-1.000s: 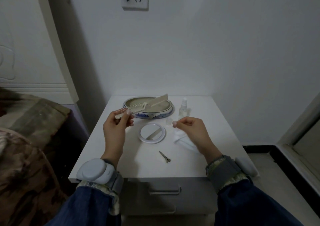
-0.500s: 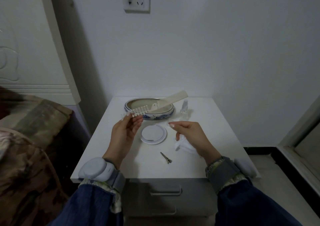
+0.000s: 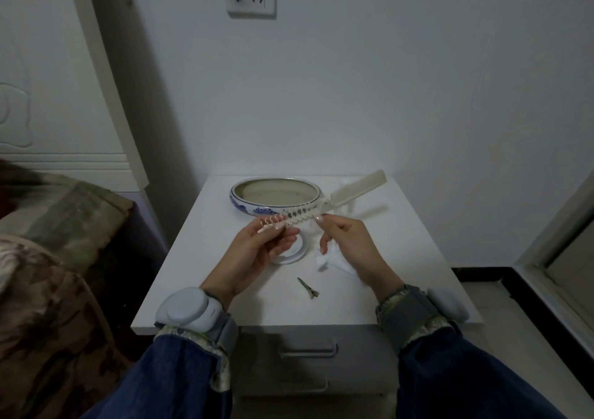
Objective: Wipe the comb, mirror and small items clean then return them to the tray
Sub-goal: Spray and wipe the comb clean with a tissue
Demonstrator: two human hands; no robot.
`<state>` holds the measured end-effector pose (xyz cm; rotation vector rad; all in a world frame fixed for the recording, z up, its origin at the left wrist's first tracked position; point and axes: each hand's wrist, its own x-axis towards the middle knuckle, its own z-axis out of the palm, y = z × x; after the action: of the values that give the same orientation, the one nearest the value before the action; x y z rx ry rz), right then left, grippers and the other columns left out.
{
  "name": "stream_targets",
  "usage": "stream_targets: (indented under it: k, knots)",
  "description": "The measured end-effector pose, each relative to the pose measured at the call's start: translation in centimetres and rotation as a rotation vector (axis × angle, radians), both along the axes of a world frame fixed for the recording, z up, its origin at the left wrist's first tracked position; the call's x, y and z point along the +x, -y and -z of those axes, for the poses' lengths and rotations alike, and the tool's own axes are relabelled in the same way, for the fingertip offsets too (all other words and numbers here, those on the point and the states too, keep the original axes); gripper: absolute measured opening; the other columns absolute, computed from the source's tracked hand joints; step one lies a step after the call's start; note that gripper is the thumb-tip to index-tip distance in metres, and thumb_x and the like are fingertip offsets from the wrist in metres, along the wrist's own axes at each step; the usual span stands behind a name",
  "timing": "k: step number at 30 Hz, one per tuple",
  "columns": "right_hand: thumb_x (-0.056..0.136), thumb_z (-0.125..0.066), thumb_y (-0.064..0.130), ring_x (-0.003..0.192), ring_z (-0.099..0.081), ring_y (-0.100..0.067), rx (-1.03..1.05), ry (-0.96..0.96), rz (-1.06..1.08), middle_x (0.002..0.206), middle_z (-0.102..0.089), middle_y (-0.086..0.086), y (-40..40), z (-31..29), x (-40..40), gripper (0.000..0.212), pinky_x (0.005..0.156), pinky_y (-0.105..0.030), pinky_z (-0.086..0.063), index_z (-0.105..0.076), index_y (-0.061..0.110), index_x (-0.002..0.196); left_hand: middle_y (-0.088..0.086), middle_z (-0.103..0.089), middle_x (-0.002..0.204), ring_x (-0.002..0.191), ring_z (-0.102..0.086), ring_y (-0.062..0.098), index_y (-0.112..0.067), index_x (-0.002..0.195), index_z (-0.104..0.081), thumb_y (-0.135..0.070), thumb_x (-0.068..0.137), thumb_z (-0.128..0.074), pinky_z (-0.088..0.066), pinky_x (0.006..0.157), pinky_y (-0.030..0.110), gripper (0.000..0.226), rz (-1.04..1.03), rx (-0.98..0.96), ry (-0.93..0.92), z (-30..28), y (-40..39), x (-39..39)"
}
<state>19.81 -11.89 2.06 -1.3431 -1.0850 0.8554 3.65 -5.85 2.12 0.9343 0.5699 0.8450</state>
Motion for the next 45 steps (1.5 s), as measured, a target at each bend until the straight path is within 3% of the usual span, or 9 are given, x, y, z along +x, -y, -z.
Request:
stream_targets:
  k: [4, 12, 15, 18, 24, 31, 35, 41, 45]
  knots:
    - [0.088, -0.06, 0.023, 0.052, -0.047, -0.003, 0.022, -0.046, 0.011, 0.051, -0.052, -0.005, -0.1, -0.5, 0.0, 0.04, 0.06, -0.01, -0.039, -0.057, 0.018, 0.049, 0.006, -0.07, 0.073, 0.063, -0.065, 0.01, -0.005, 0.095, -0.06, -0.002, 0.089, -0.051, -0.055, 0.063, 0.017, 0.012, 0.014, 0.053, -0.073, 0.3, -0.2, 0.1]
    - [0.087, -0.062, 0.016, 0.055, -0.053, -0.008, 0.11, -0.203, 0.021, 0.054, -0.054, 0.0, -0.7, -0.9, -0.1, 0.001, 0.066, -0.022, -0.044, -0.063, 0.017, 0.088, 0.001, -0.071, 0.086, 0.075, -0.065, 0.01, -0.014, 0.105, -0.064, -0.001, 0.088, -0.053, -0.055, 0.071, 0.02, 0.024, -0.006, 0.094, -0.129, 0.8, -1.2, 0.8]
    - [0.086, -0.064, 0.018, 0.057, -0.054, -0.007, 0.206, 0.037, 0.112, 0.056, -0.057, 0.005, -0.7, -0.8, 0.0, 0.008, 0.063, -0.02, -0.044, -0.06, 0.024, 0.091, 0.005, -0.065, 0.096, 0.086, -0.061, 0.016, -0.02, 0.107, -0.062, -0.006, 0.088, -0.057, -0.054, 0.074, 0.027, 0.024, -0.124, 0.152, -0.174, 0.8, -1.8, 0.6]
    - [0.083, -0.068, 0.024, 0.063, -0.054, -0.004, 0.278, 0.3, 0.15, 0.067, -0.061, 0.003, -0.4, -0.4, -0.2, 0.014, 0.064, -0.022, -0.046, -0.058, 0.027, 0.093, 0.003, -0.065, 0.078, 0.07, -0.059, 0.012, -0.012, 0.092, -0.063, -0.004, 0.089, -0.057, -0.052, 0.065, 0.017, 0.01, -0.298, 0.148, -0.095, 0.7, -2.3, 0.1]
    - [0.075, -0.071, 0.027, 0.056, -0.052, -0.006, 0.447, 0.844, 0.278, 0.063, -0.058, 0.011, -0.3, 0.5, -0.3, 0.017, 0.052, -0.021, -0.045, -0.056, 0.019, 0.073, 0.005, -0.06, 0.063, 0.055, -0.054, 0.012, -0.006, 0.085, -0.064, -0.012, 0.093, -0.05, -0.048, 0.055, 0.018, 0.017, -0.174, 0.208, -0.113, 0.6, -1.7, -0.2]
    - [0.054, -0.082, 0.017, 0.04, -0.023, -0.015, 0.346, 1.257, 0.448, 0.044, -0.046, 0.0, -0.7, 2.3, 0.8, 0.037, 0.04, -0.017, -0.022, -0.046, 0.015, 0.06, 0.009, -0.071, 0.074, 0.052, -0.062, 0.014, 0.0, 0.097, -0.059, -0.05, 0.081, -0.043, -0.051, 0.05, 0.019, 0.055, -0.041, 0.116, -0.083, -0.1, -1.3, -0.5]
    - [0.051, -0.082, 0.015, 0.041, -0.023, -0.016, 0.322, 1.254, 0.448, 0.045, -0.047, -0.001, -0.9, 2.7, 0.9, 0.036, 0.039, -0.019, -0.025, -0.049, 0.014, 0.063, 0.011, -0.072, 0.084, 0.057, -0.067, 0.018, -0.002, 0.105, -0.06, -0.078, 0.048, -0.069, -0.055, 0.054, 0.022, 0.095, 0.071, 0.184, -0.089, -0.1, -0.9, -0.6]
    - [0.05, -0.083, 0.015, 0.034, -0.038, -0.022, 0.311, 1.251, 0.416, 0.046, -0.049, 0.0, -1.1, 2.9, 0.7, 0.037, 0.04, -0.018, -0.024, -0.048, 0.015, 0.061, 0.012, -0.073, 0.087, 0.063, -0.069, 0.019, -0.003, 0.098, -0.065, -0.034, 0.083, -0.062, -0.055, 0.057, 0.02, 0.035, 0.002, 0.268, -0.148, -0.4, -0.4, -0.7]
    - [0.052, -0.085, 0.018, 0.032, -0.039, -0.02, 0.29, 1.261, 0.402, 0.043, -0.046, 0.001, -1.1, 3.0, 0.7, 0.04, 0.039, -0.017, -0.023, -0.046, 0.015, 0.059, 0.012, -0.073, 0.084, 0.068, -0.071, 0.022, 0.0, 0.092, -0.066, -0.021, 0.086, -0.052, -0.056, 0.06, 0.021, 0.026, -0.046, 0.243, -0.142, -0.6, -0.2, -0.5]
